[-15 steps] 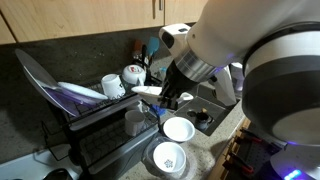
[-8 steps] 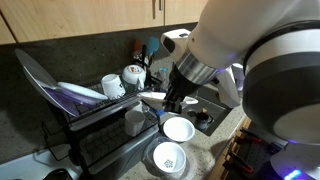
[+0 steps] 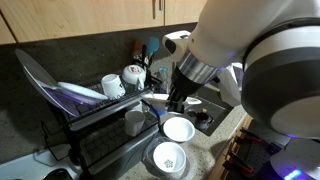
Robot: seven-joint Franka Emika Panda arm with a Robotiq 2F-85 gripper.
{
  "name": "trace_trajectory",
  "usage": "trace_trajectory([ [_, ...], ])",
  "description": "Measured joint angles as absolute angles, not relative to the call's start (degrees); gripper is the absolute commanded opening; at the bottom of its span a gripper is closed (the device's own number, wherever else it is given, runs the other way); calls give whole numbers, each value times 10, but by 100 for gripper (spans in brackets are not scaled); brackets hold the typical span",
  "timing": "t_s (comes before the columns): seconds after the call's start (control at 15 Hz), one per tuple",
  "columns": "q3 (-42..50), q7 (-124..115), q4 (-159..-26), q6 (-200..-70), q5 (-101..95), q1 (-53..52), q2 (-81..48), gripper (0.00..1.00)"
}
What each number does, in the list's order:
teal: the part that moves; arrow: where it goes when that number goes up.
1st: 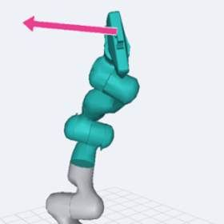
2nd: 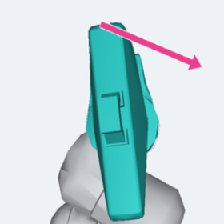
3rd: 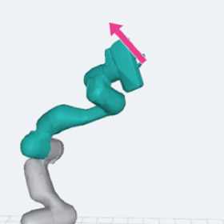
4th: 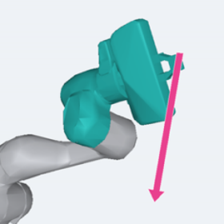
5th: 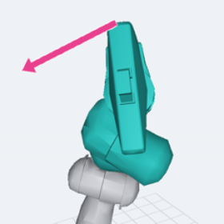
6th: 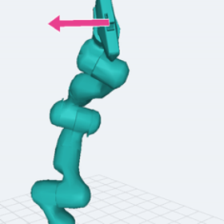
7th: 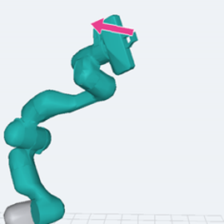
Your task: Put the white bowl on the dish rack on the counter
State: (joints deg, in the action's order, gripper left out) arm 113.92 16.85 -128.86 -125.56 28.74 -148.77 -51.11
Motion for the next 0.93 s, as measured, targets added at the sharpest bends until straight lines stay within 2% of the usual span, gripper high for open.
trace_trajectory([
  [0.93, 1145, 163, -1304, -1246, 257, -1486, -438, 4],
])
